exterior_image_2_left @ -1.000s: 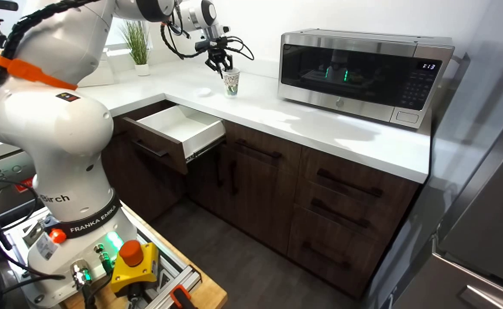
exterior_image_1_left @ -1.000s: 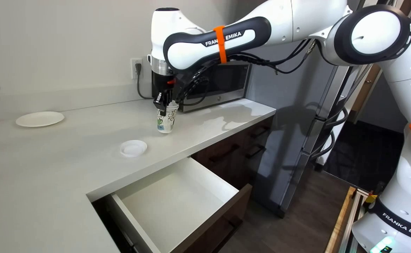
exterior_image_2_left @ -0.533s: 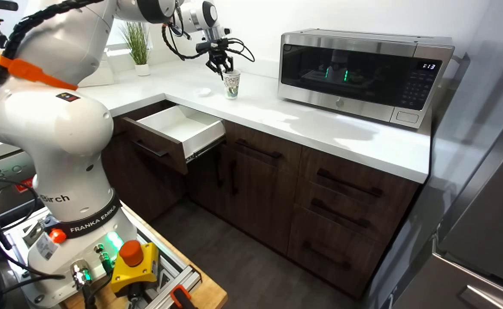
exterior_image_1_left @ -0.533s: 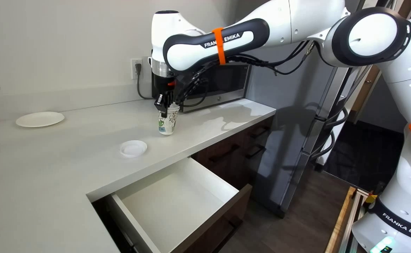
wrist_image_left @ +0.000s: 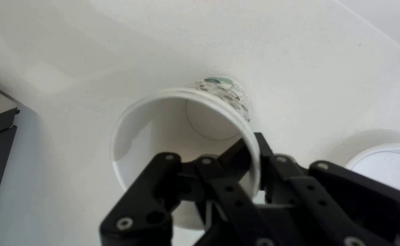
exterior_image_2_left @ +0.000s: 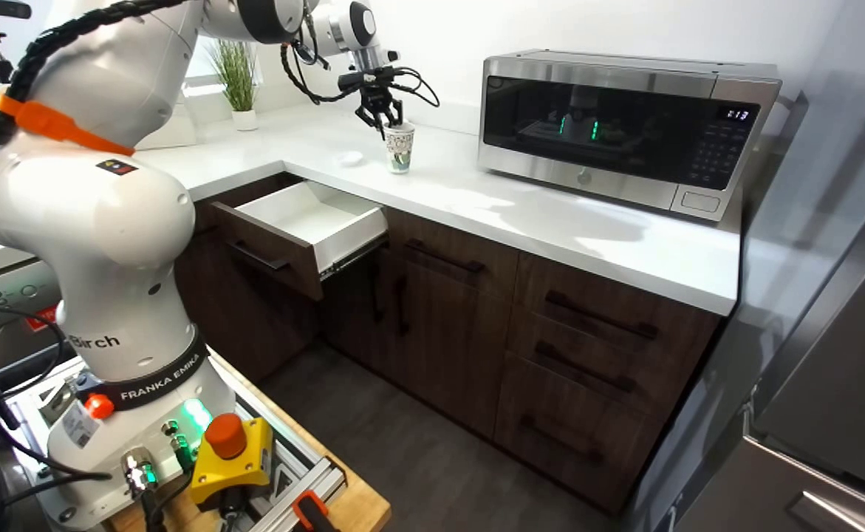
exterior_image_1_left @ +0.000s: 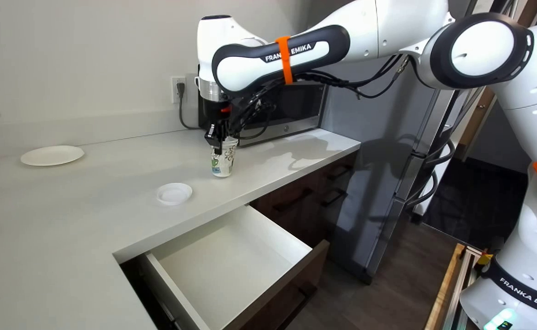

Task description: Move the cups, which are in the drawer, to the counter

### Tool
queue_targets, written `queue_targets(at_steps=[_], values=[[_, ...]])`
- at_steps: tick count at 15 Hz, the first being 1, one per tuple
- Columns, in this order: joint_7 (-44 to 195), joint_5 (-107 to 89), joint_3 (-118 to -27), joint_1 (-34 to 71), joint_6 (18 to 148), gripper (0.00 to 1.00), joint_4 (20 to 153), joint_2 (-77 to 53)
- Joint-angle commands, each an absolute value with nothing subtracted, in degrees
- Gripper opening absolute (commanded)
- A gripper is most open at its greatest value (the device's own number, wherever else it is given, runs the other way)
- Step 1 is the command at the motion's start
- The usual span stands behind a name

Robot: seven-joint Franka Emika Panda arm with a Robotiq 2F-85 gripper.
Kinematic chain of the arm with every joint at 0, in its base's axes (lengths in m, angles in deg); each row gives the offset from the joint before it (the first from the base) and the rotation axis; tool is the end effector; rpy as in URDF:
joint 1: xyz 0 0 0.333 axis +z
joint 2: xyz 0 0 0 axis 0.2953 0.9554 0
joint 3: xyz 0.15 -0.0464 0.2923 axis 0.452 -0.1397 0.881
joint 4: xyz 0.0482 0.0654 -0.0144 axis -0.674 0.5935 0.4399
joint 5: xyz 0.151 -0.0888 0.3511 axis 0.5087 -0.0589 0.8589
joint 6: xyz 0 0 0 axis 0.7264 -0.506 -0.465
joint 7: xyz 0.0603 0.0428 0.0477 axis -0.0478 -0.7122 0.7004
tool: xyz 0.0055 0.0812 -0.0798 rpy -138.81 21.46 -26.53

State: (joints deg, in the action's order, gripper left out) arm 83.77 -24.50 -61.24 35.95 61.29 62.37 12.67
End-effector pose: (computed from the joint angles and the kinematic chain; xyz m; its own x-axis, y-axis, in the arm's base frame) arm 0.7092 0.2901 0.3791 0.8225 0.5666 0.0498 0.5435 -0.8087 0.2250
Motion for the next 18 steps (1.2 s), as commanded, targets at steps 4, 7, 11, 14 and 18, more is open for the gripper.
queue_targets(at_steps=[4, 7, 11, 14, 18], values=[[85.2, -23.4, -61.8, 36.4, 58.1, 0.02, 59.0, 14.7], [85.2, -23.4, -61.8, 36.5, 58.0, 0.33, 59.0, 14.8], [84.9, -24.2, -61.1, 36.1, 58.4, 0.62, 59.6, 14.1], [84.9, -24.8, -60.9, 36.6, 58.9, 0.76, 59.6, 13.1], [84.3, -25.4, -60.2, 37.8, 60.3, 0.81, 60.5, 10.3]])
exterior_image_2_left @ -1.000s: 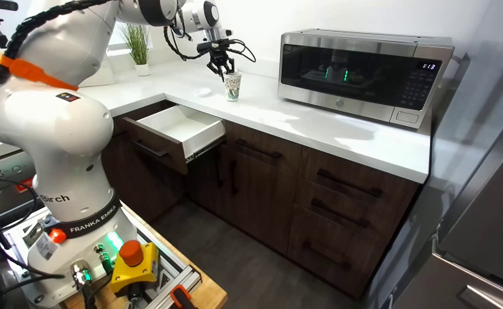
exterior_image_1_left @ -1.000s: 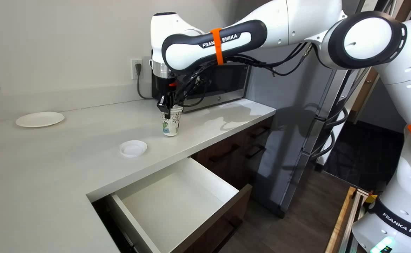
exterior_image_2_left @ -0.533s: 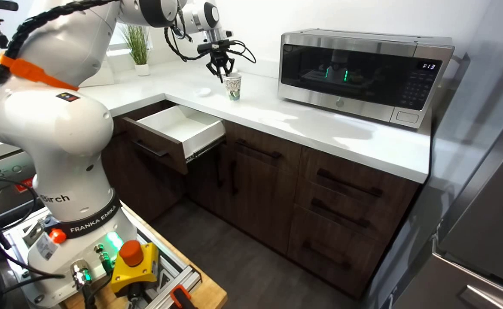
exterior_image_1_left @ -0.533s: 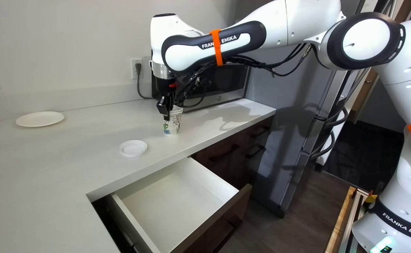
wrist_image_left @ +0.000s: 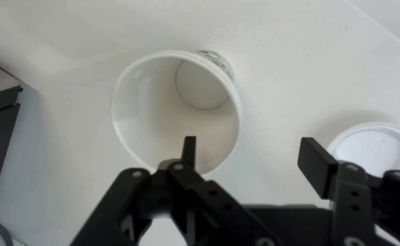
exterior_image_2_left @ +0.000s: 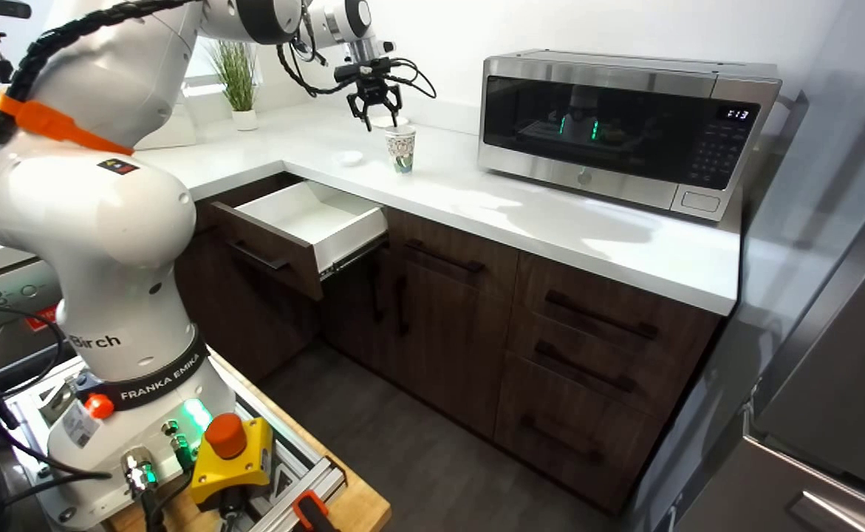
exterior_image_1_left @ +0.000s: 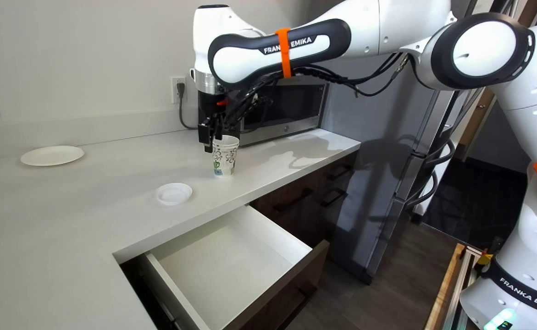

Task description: Move the cups, which are in the drawer, to the counter

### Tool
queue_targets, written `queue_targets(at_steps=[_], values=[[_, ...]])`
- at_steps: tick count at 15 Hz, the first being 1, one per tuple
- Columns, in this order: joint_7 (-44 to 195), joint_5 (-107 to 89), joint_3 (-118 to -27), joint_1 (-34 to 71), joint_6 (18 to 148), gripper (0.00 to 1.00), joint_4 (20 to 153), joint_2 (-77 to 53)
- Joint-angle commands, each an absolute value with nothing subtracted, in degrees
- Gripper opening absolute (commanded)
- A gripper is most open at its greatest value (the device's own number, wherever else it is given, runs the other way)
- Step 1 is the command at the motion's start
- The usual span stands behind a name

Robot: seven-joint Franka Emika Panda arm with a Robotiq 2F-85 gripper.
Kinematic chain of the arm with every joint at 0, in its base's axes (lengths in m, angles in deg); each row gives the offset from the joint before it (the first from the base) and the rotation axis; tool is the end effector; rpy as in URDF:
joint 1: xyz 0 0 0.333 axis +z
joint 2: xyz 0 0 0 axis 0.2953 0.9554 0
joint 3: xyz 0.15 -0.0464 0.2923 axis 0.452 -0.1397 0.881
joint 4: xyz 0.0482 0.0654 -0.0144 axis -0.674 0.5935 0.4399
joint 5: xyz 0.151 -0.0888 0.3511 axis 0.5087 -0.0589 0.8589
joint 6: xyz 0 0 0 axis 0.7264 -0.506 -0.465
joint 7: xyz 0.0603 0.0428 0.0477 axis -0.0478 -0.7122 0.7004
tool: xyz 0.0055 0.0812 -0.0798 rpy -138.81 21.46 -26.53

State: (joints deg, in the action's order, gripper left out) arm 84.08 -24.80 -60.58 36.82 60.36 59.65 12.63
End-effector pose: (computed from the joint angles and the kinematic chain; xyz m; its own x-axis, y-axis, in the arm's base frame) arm 0.7079 0.3061 0.4017 0.8073 0.5845 0.0813 0.5554 -0.7992 0.2299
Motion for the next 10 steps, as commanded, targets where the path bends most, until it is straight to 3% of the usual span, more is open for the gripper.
queue_targets(at_steps=[1, 2, 7, 10], values=[[84.3, -25.4, -60.0, 38.0, 60.4, 0.83, 60.4, 9.7], [83.9, -25.4, -59.7, 38.1, 61.5, 0.96, 61.8, 8.1], [85.8, -17.7, -55.2, 34.9, 67.5, 1.0, 66.2, 3.5], [84.3, -21.3, -57.4, 37.2, 64.0, 1.0, 60.9, 6.3]])
